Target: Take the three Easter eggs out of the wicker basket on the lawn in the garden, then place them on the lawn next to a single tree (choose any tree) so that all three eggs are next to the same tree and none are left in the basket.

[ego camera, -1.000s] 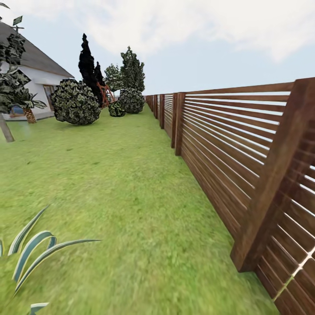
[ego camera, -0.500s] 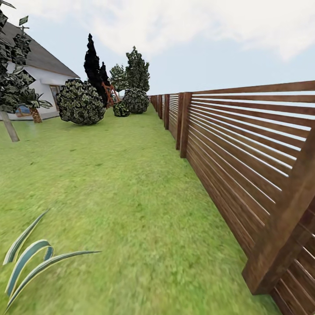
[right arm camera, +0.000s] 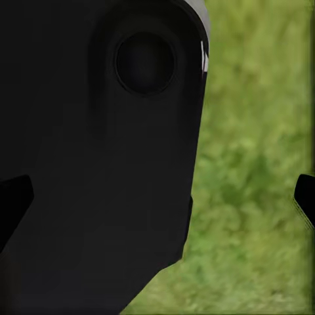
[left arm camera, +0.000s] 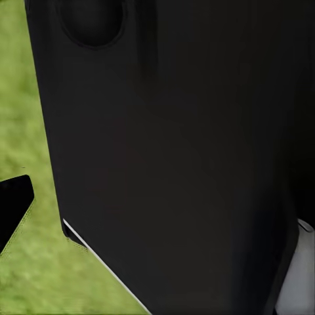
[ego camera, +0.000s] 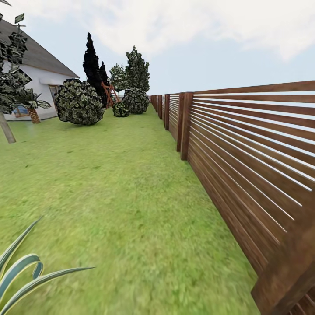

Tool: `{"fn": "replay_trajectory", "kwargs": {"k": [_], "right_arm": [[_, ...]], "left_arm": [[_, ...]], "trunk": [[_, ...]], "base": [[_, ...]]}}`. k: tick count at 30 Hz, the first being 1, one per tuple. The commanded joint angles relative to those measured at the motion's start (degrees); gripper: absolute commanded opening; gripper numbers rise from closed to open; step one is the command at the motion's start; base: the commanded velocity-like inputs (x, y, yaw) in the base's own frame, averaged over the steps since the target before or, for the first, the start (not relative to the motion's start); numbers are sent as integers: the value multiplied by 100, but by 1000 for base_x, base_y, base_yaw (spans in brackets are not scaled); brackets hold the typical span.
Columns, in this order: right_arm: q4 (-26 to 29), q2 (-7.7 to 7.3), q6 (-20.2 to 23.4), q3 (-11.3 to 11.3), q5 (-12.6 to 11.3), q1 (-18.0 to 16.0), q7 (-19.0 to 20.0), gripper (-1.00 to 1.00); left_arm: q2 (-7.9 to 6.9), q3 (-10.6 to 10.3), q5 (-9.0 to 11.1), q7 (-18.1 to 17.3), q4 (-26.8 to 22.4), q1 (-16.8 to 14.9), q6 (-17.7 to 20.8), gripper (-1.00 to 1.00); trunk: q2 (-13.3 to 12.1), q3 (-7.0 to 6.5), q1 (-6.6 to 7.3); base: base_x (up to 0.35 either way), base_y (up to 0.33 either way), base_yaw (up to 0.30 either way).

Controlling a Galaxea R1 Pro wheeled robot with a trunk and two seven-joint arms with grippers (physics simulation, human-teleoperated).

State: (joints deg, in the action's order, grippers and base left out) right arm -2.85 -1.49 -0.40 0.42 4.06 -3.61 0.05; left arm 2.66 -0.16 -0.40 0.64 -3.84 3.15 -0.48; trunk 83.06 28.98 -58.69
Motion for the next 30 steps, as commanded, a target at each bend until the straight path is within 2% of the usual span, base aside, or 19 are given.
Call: {"fn": "replay_trajectory", "kwargs": {"k": [1, 30], "right_arm": [[-14, -1, -4, 2, 43, -8, 2, 100], [-14, -1, -4, 2, 43, -8, -1, 100]], "left_arm": [[0, -1, -4, 7, -11, 5, -5, 100], [-2, -1, -4, 7, -11, 5, -5, 100]], "trunk": [[2, 4, -3], [2, 4, -3]], "base": [[335, 0, 0], [335, 0, 0]]}}
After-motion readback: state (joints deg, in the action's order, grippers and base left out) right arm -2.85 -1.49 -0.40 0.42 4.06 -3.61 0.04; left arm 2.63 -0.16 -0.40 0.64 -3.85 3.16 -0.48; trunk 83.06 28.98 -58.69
